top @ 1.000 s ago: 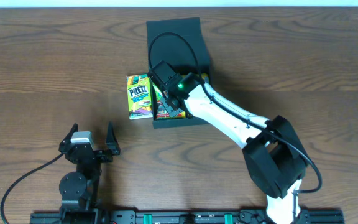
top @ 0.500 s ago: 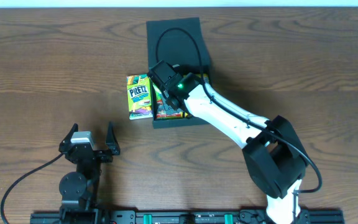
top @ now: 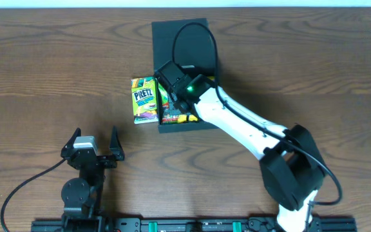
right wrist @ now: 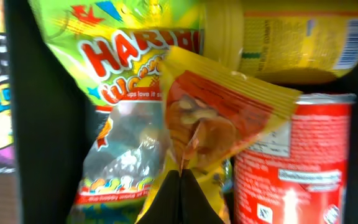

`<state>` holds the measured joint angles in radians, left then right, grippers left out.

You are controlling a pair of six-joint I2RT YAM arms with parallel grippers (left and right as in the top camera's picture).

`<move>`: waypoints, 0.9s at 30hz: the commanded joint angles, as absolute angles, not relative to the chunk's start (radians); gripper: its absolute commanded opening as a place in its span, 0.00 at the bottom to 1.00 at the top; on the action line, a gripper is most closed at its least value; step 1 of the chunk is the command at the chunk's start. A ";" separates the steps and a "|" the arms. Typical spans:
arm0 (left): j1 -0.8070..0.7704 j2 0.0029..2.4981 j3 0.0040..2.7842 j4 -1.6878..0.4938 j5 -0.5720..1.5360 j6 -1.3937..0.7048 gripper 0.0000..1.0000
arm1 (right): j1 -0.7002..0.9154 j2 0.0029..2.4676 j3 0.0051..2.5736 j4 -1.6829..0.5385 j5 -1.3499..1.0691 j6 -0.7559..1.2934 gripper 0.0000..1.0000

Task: Pack container
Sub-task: 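Release the packet and push it down into the box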

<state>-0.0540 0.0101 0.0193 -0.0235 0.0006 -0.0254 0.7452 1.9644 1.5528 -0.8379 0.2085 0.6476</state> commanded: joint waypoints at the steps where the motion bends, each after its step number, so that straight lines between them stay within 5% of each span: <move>1: -0.050 0.004 0.004 -0.076 -0.007 -0.022 0.95 | 0.741 1.926 1.550 -0.859 0.211 0.672 0.02; 27: -0.050 0.004 0.004 -0.076 -0.007 -0.022 0.95 | 0.703 1.933 1.371 -0.736 0.255 0.583 0.06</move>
